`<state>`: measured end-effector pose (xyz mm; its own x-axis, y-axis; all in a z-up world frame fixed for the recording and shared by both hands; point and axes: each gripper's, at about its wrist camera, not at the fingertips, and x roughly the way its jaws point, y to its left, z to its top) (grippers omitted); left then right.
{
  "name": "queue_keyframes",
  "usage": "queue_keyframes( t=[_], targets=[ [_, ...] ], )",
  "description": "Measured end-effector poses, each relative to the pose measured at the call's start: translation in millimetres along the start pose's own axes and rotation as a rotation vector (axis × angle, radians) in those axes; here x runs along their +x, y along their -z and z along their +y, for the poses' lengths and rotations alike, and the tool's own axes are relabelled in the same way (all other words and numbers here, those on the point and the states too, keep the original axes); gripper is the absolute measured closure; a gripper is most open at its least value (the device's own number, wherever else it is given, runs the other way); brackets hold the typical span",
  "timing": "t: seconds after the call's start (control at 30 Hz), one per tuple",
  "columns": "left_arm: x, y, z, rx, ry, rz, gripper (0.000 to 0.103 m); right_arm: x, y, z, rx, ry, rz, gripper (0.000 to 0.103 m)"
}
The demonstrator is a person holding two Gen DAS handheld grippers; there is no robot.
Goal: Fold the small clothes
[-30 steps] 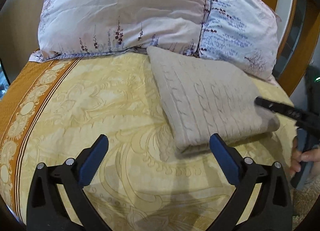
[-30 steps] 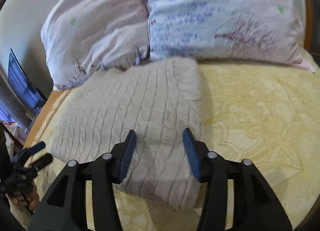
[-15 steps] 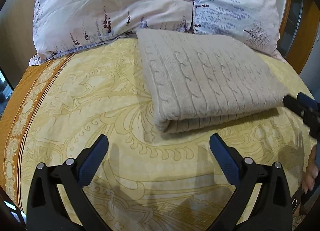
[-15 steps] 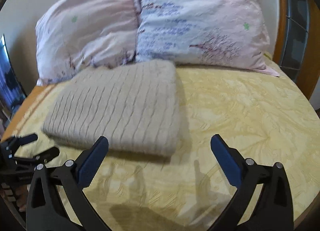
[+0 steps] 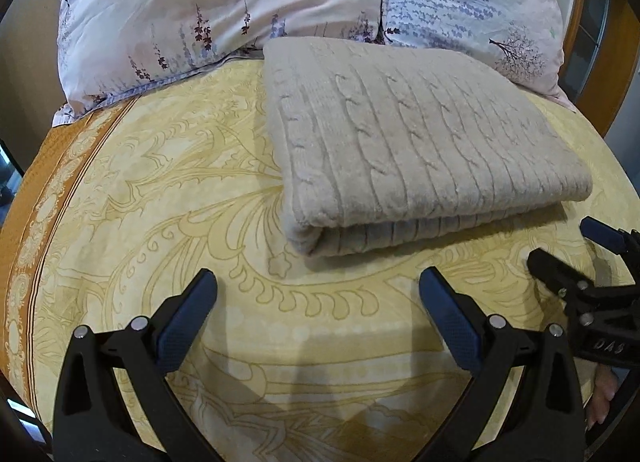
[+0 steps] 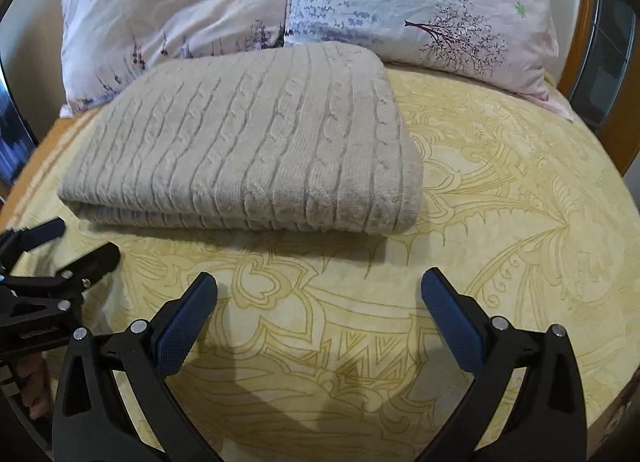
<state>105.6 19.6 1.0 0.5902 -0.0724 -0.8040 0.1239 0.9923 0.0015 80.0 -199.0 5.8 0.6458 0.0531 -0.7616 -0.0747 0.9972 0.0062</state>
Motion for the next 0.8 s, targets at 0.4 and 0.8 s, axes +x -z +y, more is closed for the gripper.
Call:
queue_keyframes(
  t=[0.4,0.8],
  targets=[
    [1.4,-0.8,1.7,0.003,0.005,-0.010,0.002,-1.3,1.4,0.9,0.012,0.007,-0.010,0.001],
    [1.0,-0.5,1.4,0.002,0.005,-0.010,0.002,-1.2,1.1,0.8,0.010,0.005,-0.009,0.001]
  ],
)
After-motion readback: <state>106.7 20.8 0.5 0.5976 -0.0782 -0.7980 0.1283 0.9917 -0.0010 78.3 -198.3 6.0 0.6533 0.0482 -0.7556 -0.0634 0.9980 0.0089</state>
